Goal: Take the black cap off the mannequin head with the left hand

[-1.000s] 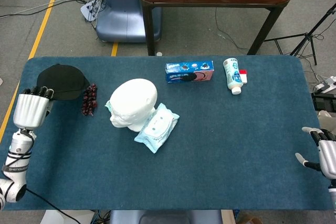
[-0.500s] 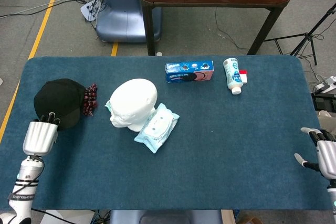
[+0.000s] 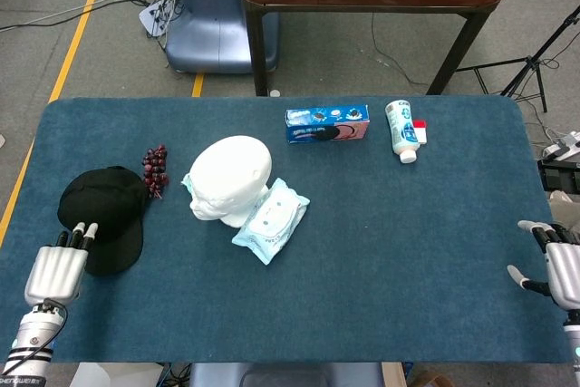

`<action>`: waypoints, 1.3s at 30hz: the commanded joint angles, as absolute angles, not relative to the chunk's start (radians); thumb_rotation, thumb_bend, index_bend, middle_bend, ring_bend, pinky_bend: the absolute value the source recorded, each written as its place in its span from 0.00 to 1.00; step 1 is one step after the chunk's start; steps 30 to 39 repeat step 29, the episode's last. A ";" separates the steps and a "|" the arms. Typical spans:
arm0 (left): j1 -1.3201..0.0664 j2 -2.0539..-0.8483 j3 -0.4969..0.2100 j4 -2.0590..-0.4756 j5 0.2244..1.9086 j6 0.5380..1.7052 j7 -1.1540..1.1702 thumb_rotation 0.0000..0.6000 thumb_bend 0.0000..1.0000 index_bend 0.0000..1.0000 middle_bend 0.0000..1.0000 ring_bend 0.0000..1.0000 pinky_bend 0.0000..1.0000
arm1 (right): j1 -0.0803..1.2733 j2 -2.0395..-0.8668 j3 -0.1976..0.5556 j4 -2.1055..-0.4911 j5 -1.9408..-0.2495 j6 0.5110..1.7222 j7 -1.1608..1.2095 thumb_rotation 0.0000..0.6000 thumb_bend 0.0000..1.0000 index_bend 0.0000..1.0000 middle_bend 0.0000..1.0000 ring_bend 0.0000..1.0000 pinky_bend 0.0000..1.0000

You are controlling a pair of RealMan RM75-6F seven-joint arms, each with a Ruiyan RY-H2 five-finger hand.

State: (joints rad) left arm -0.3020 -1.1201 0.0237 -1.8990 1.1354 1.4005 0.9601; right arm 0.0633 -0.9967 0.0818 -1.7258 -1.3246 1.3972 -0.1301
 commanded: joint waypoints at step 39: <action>-0.134 -1.187 0.003 -1.611 1.421 1.554 0.279 1.00 0.03 0.36 0.37 0.34 0.59 | 0.106 -1.034 0.100 -1.693 -1.246 1.329 -0.205 1.00 0.21 0.26 0.30 0.22 0.48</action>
